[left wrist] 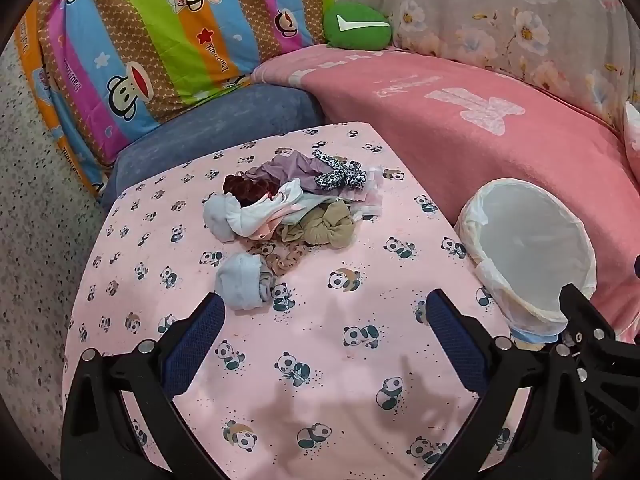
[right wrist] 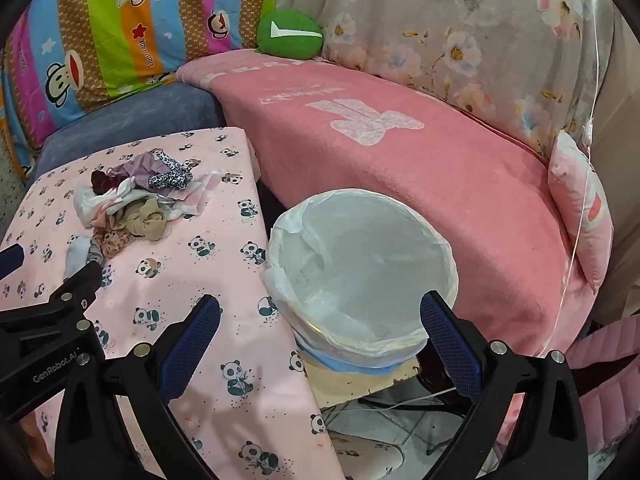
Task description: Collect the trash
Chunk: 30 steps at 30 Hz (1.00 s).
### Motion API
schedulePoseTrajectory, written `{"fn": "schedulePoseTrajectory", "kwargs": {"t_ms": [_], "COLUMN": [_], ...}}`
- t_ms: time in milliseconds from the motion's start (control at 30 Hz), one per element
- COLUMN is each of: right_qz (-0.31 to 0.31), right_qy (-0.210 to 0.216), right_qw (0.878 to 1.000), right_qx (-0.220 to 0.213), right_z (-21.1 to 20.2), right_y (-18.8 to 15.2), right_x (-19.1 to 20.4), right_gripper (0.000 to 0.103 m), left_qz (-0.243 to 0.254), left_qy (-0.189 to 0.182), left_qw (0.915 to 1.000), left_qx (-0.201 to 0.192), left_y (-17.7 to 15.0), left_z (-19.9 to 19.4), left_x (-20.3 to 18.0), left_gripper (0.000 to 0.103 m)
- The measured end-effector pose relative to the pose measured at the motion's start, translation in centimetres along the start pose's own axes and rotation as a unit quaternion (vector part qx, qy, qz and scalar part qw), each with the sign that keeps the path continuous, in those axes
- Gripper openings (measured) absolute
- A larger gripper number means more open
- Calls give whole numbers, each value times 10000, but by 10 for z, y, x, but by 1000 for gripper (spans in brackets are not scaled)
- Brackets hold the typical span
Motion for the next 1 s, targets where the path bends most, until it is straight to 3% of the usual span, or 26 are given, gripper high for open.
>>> {"fn": "schedulePoseTrajectory", "kwargs": {"t_ms": [1000], "right_qz": [124], "right_qy": [-111], "right_qw": [9998], "right_qx": [-106], "right_z": [-4], "right_y": [1], "right_x": [-16], "right_gripper": [98], "left_qz": [114], "left_qy": [5], "left_qw": [9999], "left_qx": [-93], "left_y": [3], "left_z": [-8], "left_x": [-18], "left_gripper": [96]}}
Point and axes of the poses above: each gripper's, at about its wrist camera, not at the fingertips, and z roughly the way its jaws point, x to its left, y to its top, the point moved 10 cm from there along z, roughly the way its jaws point, and after that the axes turned 6 degrees about y, right-handed, at the moved point
